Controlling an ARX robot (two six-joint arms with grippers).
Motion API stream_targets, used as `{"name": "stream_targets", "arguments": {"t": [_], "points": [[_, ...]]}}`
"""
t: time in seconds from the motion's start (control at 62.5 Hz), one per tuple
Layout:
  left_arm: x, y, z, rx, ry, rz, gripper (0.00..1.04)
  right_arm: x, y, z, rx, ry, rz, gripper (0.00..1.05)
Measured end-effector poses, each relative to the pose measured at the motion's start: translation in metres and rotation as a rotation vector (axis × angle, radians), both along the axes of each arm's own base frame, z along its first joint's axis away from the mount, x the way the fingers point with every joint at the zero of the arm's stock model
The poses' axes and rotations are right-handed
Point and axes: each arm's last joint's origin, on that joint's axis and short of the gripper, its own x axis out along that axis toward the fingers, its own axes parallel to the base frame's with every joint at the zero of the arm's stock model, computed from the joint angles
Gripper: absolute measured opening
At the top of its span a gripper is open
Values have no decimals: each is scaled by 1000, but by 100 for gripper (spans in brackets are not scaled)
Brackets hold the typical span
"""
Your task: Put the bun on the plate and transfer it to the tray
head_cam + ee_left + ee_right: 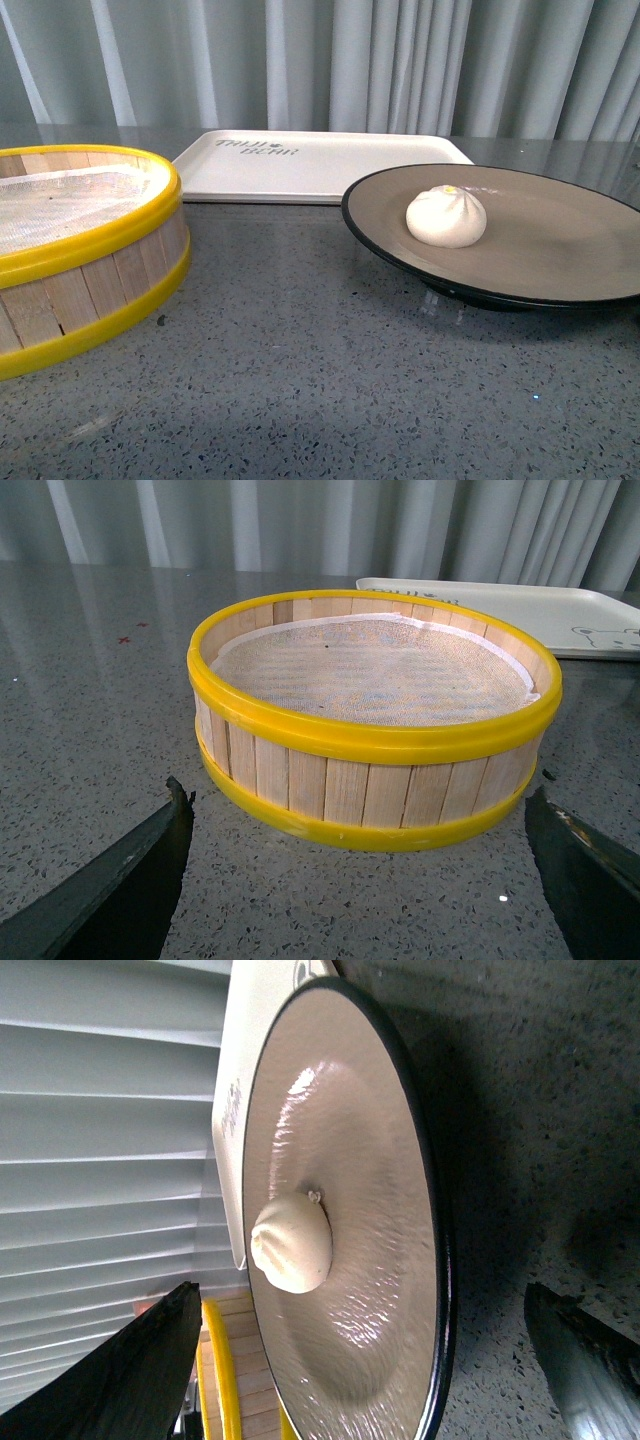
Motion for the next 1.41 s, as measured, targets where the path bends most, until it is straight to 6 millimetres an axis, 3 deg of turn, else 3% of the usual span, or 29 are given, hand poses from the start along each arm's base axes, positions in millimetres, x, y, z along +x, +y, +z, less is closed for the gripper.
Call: {"name": "stream_targets", "arguments": {"t": [0.304, 0.672, 0.784, 0.88, 1.088, 1.232, 1.408], "points": [[0, 0, 0, 0, 0, 0, 98, 26, 16, -9, 39, 47, 93, 94], [0, 0, 0, 0, 0, 0, 98, 24, 22, -9, 28, 50, 130, 29], [0, 0, 0, 0, 0, 0, 98, 24, 22, -7, 24, 45, 125, 12], [0, 0, 0, 0, 0, 0, 98, 23, 23, -8, 10, 42, 123, 3], [0, 0, 0, 0, 0, 0, 98, 17, 23, -2, 7, 6, 131, 3], [0, 0, 0, 0, 0, 0, 98, 11, 15, 12, 7, -108, 108, 3], [0, 0, 0, 0, 0, 0, 98, 21, 1, 16, 5, -154, 67, 3]]}}
